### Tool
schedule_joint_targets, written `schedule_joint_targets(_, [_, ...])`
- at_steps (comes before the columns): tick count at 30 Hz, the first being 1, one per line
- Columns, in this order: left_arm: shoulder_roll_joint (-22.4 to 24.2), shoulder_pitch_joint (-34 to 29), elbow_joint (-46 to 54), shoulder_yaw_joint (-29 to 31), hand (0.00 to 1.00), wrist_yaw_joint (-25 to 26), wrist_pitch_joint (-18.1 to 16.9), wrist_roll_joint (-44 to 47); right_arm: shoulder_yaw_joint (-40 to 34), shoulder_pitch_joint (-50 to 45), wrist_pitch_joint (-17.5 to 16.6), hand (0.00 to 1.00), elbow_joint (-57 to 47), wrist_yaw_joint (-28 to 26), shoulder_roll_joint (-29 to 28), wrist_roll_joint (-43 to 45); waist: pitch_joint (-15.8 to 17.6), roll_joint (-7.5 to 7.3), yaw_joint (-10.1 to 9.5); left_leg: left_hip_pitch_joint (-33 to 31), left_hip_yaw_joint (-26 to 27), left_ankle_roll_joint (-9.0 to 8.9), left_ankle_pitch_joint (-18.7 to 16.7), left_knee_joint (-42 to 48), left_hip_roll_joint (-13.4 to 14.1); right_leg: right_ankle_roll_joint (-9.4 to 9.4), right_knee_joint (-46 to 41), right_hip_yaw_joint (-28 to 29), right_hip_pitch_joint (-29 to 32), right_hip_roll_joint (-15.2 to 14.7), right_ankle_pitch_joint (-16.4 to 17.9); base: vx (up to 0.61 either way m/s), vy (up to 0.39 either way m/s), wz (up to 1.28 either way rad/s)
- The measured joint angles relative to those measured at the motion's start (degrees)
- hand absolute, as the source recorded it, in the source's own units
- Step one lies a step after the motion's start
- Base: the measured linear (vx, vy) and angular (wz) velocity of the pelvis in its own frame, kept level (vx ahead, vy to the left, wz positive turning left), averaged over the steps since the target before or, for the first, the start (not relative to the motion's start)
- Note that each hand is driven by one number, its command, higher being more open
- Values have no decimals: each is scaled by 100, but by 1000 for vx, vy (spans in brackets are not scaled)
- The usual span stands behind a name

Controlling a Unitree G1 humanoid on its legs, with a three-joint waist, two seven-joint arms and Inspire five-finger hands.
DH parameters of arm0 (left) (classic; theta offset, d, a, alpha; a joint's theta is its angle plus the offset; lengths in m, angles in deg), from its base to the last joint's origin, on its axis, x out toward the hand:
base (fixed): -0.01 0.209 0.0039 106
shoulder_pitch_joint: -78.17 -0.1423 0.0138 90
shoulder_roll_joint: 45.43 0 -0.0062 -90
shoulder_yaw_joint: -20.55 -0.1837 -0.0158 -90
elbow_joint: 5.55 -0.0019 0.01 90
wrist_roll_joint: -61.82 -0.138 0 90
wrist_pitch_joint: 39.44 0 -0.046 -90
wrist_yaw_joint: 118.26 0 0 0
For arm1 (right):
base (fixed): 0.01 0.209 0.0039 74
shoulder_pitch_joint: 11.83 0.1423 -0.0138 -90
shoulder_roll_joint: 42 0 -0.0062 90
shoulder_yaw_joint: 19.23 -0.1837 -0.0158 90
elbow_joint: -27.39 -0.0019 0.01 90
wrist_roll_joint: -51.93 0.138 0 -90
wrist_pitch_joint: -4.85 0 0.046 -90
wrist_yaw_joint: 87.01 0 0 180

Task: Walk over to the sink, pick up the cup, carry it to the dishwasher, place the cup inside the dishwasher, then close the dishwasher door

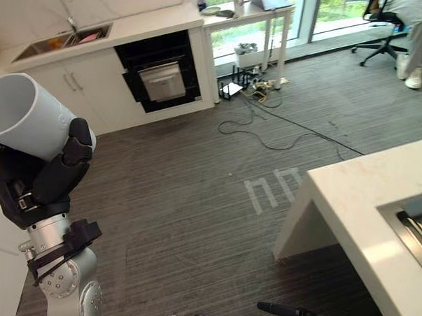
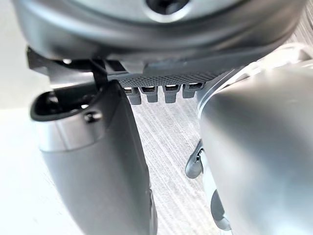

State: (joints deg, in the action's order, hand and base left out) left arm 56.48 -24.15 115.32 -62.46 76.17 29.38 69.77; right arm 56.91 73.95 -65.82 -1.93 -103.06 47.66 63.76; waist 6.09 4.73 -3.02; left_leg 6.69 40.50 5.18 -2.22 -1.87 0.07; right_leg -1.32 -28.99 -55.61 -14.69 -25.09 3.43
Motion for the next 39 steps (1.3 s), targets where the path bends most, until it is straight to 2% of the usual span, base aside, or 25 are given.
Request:
schedule_joint_targets(1, [-73, 56, -4, -53, 0, -48, -6, 53, -61, -77, -47, 100, -98, -2, -39, 99, 14, 39, 71, -19, -288, 47, -15, 13, -22, -80, -262, 535, 158, -5, 179, 124, 92, 191])
schedule_joint_targets(2, [-192, 271, -113, -165, 0, -140, -89, 210, -109, -147, -139, 100, -293, 2, -145, 335, 22, 49, 195, -88, -914, 152, 9, 19, -46, 38, -329, 1675, 361, 372, 734, 155, 28, 236])
schedule_joint_targets(4, [-263, 602, -580, -474, 0, -324, -258, 472, -149, -155, -266, 100, -396, 51, -338, 679, 41, 50, 262, -119, -1860, 251, 3, 78, -167, 158, -255, 3036, 642, 1036, 1181, 173, -54, 254])
schedule_joint_targets(6, [-278, 596, -783, -619, 0, -313, -268, 564, -111, -111, -300, 100, -502, 128, -437, 814, 65, 27, 219, -9, -2344, 253, -34, 87, -311, 289, -210, 3613, 963, 1309, 1377, 182, -49, 166])
schedule_joint_targets(7, [-281, 541, -810, -622, 0, -287, -268, 565, -13, -42, -300, 100, -593, 146, -437, 832, 90, 10, 204, 108, -2520, 188, -96, 37, -367, 342, -207, 3864, 1276, 1430, 1411, 218, -39, 100])
schedule_joint_targets(8, [-298, 505, -809, -623, 0, -267, -268, 563, 51, -6, -301, 100, -631, 143, -442, 834, 99, 29, 202, 164, -2587, 162, -120, 19, -371, 355, -193, 4015, 1467, 1530, 1419, 180, -36, 46])
schedule_joint_targets(10, [-448, 526, -814, -774, 0, -248, -256, 562, 145, 78, -298, 100, -786, 29, -534, 947, 91, 40, 307, 307, -2847, 26, -267, 50, -269, 351, 183, 4903, 2110, 2228, 1408, 199, -93, 42])
schedule_joint_targets(11, [-499, 573, -819, -892, 0, -259, -256, 563, 157, 78, -296, 100, -816, -4, -562, 959, 94, 37, 367, 319, -2960, 43, -317, 72, -233, 324, 303, 5180, 2257, 2408, 1366, 248, -149, 91])
schedule_joint_targets(12, [-583, 708, -858, -1180, 0, -329, -253, 564, 186, 40, -231, 100, -817, -18, -595, 974, 96, 33, 480, 338, -3248, 14, -364, 107, -167, 333, 508, 5690, 2534, 2708, 1172, 265, -152, 116])
schedule_joint_targets(13, [-642, 799, -870, -1455, 0, -437, -251, 563, 102, -27, -288, 100, -882, -26, -631, 1107, 103, 4, 572, 422, -3475, -30, -440, 137, -140, 375, 719, 6039, 2750, 2837, 897, 290, -161, 109])
schedule_joint_targets(14, [-659, 828, -871, -1554, 0, -487, -247, 561, 72, -44, -288, 100, -909, -40, -632, 1123, 111, -30, 586, 473, -3529, -75, -506, 168, -141, 375, 825, 6153, 2796, 2847, 771, 331, -174, 80])
schedule_joint_targets(15, [-713, 884, -872, -1757, 0, -568, -242, 542, 79, -117, -290, 100, -934, -88, -625, 1117, 101, -122, 591, 573, -3633, -161, -723, 352, -188, 298, 1148, 6285, 2788, 2759, 455, 378, -198, 59])
schedule_joint_targets(16, [-746, 918, -870, -1925, 0, -626, -243, 486, 76, -238, -289, 100, -907, -112, -619, 1097, 30, -263, 588, 607, -3755, -258, -1008, 612, -247, 236, 1150, 6115, 2754, 2567, -159, 402, -211, 57])
schedule_joint_targets(17, [-742, 924, -869, -1996, 0, -646, -244, 429, 78, -307, -289, 100, -892, -119, -629, 1094, -11, -256, 580, 627, -3759, -292, -1141, 728, -223, 175, 1063, 5982, 2749, 2519, -396, 448, -227, 68])
schedule_joint_targets(18, [-687, 974, -881, -2155, 0, -732, -219, 381, 78, -382, -305, 100, -850, -120, -540, 1063, -63, -75, 633, 579, -3515, -472, -1274, 1010, 77, 81, 898, 5729, 2706, 2596, -130, 360, -182, 64])
schedule_joint_targets(21, [-650, 1413, -877, -2333, 0, -848, -197, 327, 102, -530, -267, 100, -907, -102, -654, 1033, -53, -49, 694, 634, -2936, -697, -1288, 1108, 421, -87, 565, 5347, 2618, 2690, 246, 339, -187, 63])
schedule_joint_targets(22, [-594, 1590, -860, -2320, 0, -841, -463, 325, 5, -1099, -502, 100, -1298, -35, -1089, 1345, -322, -462, 724, 533, -2516, -789, -1604, 1414, 349, -34, 173, 5481, 2801, 2606, 452, 131, -72, 14])
schedule_joint_targets(26, [-565, 1589, -866, -2318, 0, -840, -466, 326, 13, -1100, -501, 100, -1296, -34, -1086, 1345, -321, -463, 750, 533, -2510, -783, -1599, 1419, 337, -23, 189, 5493, 2812, 2613, 438, 0, 0, -2])
schedule_joint_targets(30, [-213, 1585, -1075, -2318, 0, -818, -450, 455, 242, -1026, -536, 100, -1291, -24, -1009, 1346, -312, -487, 769, 379, -2445, -711, -1487, 1372, 337, -54, 556, 5468, 2893, 2621, 232, -32, -8, -6])
schedule_joint_targets(32, [-98, 1495, -1201, -2300, 0, -758, -374, 625, 429, -993, -543, 100, -1275, 22, -908, 1345, -317, -479, 749, 386, -2436, -704, -1380, 1223, 355, -102, 801, 5088, 2814, 2481, 218, -42, 15, -4])
schedule_joint_targets(34, [-20, 1302, -1447, -2159, 0, -620, -254, 845, 719, -978, -610, 100, -1212, 60, -780, 1346, -307, -495, 678, 433, -2408, -712, -1329, 1159, 461, -118, 1226, 4534, 2556, 2355, -52, -6, 32, -10])
schedule_joint_targets(37, [189, 988, -1862, -1715, 0, -207, 170, 1287, 1224, -937, -720, 100, -1188, 130, -610, 1366, -286, -500, 645, 372, -2565, -772, -1380, 1333, 618, -106, 1670, 4178, 2274, 2431, -200, -17, -53, 21])
schedule_joint_targets(38, [224, 919, -1865, -1665, 0, -122, 227, 1376, 1294, -933, -727, 100, -1173, 131, -575, 1378, -291, -493, 594, 319, -2566, -770, -1437, 1372, 680, -95, 1683, 4170, 2263, 2461, -208, -13, -78, 7])
schedule_joint_targets(39, [261, 774, -1867, -1556, 0, 13, 278, 1511, 1407, -924, -727, 100, -1176, 132, -469, 1402, -257, -429, 479, 226, -2517, -754, -1648, 1561, 813, -38, 1355, 4182, 2337, 2550, -151, 30, -97, -16])
